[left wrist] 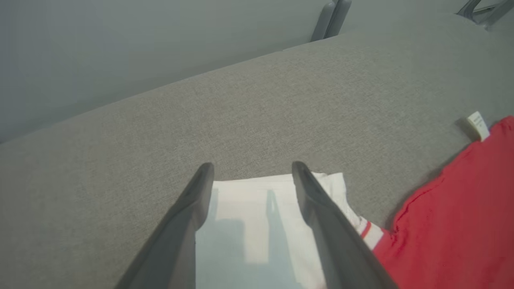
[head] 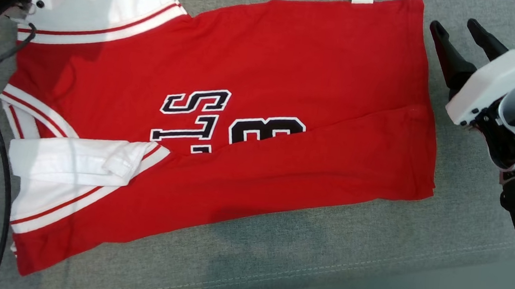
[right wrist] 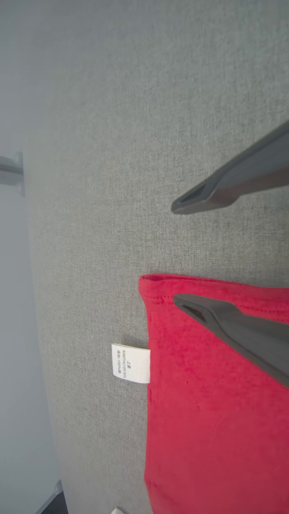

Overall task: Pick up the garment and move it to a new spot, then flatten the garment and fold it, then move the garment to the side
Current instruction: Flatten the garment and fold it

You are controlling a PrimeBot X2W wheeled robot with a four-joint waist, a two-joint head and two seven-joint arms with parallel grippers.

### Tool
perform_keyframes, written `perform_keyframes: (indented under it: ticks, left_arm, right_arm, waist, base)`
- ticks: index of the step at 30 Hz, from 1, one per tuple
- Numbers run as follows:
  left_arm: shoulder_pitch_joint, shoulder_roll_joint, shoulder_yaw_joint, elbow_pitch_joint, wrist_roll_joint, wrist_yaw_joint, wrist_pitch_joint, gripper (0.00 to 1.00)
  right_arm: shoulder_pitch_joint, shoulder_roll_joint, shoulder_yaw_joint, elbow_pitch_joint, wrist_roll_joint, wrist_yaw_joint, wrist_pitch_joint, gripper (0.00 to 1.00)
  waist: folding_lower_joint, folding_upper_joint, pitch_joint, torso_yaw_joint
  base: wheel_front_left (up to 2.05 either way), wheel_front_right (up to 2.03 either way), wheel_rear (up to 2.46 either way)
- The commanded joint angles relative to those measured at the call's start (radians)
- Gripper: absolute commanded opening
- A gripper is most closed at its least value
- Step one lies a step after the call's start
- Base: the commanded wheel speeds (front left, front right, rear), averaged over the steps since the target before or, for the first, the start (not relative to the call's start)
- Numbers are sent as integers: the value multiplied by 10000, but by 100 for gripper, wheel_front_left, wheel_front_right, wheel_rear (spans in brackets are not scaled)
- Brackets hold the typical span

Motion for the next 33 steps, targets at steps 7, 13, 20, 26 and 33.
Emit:
perform_keyframes:
  ticks: [7,13,20,26,33]
  left_arm:
    - [-1120,662,62,1072,116,-128,423,100]
    - [-1426,824,-214,1645,168,-195,534,100]
    - [-1570,691,-323,2228,-128,-222,802,94]
    - [-1663,515,-388,2209,-295,-237,572,0]
    - [-1462,333,-587,1774,-793,-252,38,0]
  right_arm:
    - [-1095,42,1335,563,908,4,-137,100]
    - [-1847,-87,2470,744,1702,4,100,100]
    - [-2596,-175,3443,1248,2164,4,48,100]
    - [-2907,-300,3898,1764,2522,4,-248,0]
    - [-2635,-1220,4603,1055,2851,4,-982,0]
  waist:
    - [0,0,636,-434]
    - [0,0,765,-484]
    - [0,0,928,-432]
    - [0,0,931,-257]
    - [0,0,540,68]
  base:
    - [0,0,0]
    - [0,0,0]
    - [0,0,0]
    - [0,0,0]
    - [0,0,0]
